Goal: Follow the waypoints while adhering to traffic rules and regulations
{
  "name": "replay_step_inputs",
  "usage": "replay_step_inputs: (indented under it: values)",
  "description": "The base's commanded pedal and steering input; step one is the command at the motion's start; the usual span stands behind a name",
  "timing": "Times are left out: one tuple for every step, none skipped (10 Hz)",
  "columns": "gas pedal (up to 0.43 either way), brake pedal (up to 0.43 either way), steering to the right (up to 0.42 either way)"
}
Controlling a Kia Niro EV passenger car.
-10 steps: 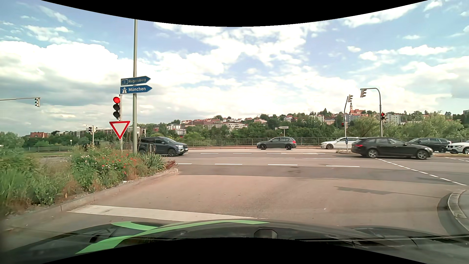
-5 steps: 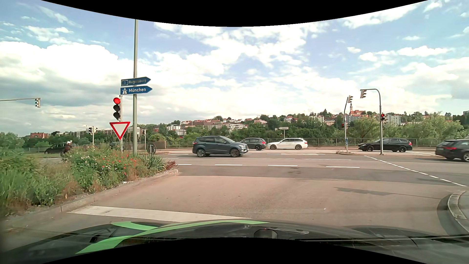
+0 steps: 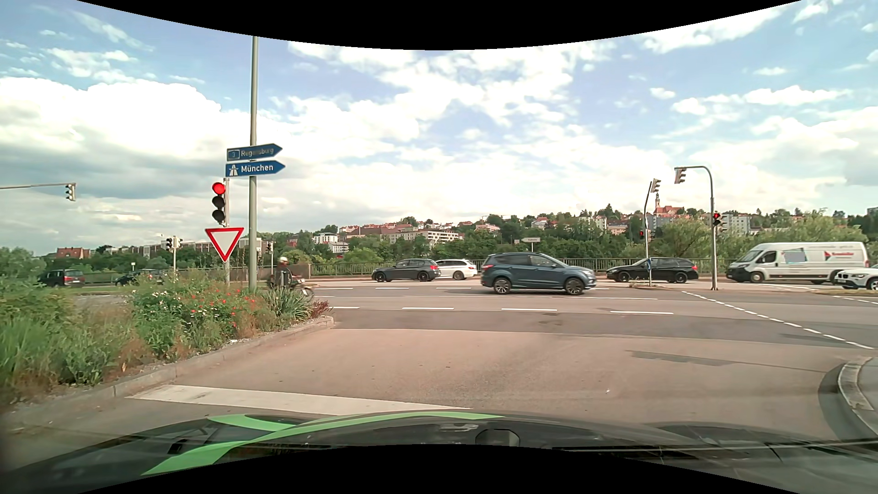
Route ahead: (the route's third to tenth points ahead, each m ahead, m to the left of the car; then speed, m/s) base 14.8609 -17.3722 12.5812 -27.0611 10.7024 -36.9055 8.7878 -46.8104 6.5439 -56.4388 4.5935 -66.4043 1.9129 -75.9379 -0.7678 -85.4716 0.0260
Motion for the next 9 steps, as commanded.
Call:
replay_step_inputs:
  values:
    - [0.0,0.323,0.26]
    - [0.0,0.323,0.261]
    - [0.0,0.323,0.259]
    - [0.0,0.323,0.259]
    - [0.0,0.323,0.259]
    - [0.0,0.323,0.259]
    - [0.0,0.323,0.259]
    - [0.0,0.323,0.259]
    - [0.0,0.323,0.259]
